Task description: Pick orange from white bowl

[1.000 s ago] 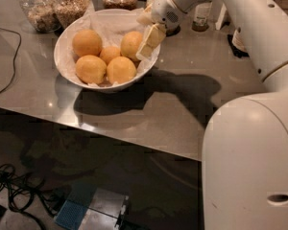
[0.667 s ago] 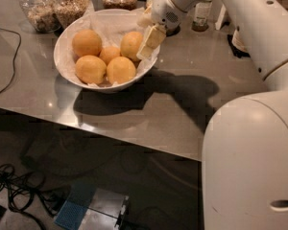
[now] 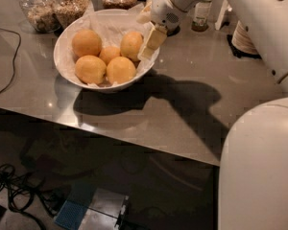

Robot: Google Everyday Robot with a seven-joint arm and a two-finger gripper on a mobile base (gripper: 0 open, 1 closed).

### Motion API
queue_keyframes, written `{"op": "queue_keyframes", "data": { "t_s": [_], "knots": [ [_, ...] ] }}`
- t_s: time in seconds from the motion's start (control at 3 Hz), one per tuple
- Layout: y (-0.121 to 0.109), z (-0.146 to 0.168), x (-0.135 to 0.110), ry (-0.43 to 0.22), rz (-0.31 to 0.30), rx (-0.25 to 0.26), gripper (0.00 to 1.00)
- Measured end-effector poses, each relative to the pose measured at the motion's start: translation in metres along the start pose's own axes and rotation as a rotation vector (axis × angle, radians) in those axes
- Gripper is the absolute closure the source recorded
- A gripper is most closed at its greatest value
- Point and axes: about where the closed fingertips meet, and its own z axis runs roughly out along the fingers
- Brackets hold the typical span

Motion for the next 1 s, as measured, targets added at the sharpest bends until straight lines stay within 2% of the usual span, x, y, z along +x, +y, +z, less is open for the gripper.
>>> {"op": "queue_keyframes", "data": {
  "t_s": [0.33,1.0],
  "knots": [
    [0.0,-0.003,-0.008,-0.001,-0.034,0.021,0.19],
    [-0.004,0.007,-0.025,-0.004,-0.088,0.014,0.25]
  ]
}}
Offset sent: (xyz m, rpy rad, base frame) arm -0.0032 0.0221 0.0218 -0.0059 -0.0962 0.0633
